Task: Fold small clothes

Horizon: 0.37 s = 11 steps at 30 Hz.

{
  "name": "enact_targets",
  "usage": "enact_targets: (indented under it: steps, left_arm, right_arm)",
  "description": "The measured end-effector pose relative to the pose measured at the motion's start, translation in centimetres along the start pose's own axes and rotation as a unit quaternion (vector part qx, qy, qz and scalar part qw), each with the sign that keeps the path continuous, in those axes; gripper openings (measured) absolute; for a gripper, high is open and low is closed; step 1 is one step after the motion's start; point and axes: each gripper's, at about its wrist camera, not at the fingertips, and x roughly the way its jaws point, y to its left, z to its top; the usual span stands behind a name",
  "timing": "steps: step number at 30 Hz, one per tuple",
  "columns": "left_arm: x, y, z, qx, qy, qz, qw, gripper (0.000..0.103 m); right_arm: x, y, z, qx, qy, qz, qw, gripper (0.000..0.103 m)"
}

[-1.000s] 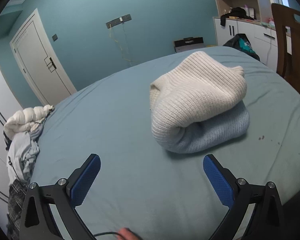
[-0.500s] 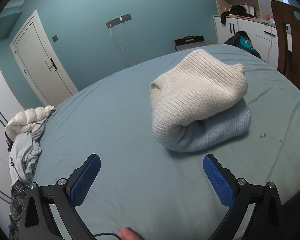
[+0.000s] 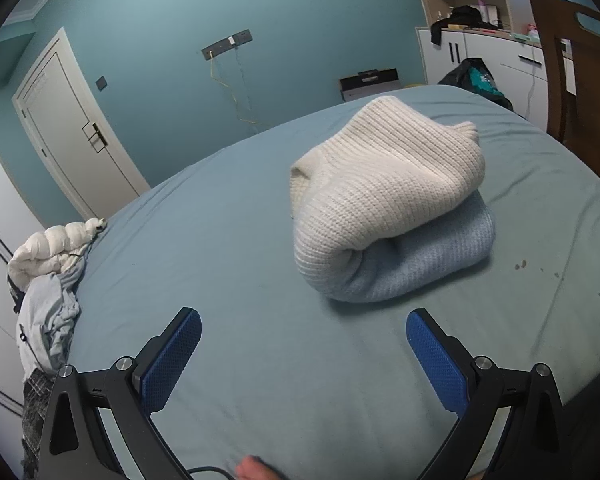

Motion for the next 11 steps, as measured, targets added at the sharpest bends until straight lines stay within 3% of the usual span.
enact_targets:
  steps: [11]
  left_arm:
    - [0.24,0.01,-0.03,-0.001,0.002,-0.014,0.9999,0.103]
  right_arm:
    - [0.25,-0.79,0.20,0.024,0.005,0.018,1.000,0.102]
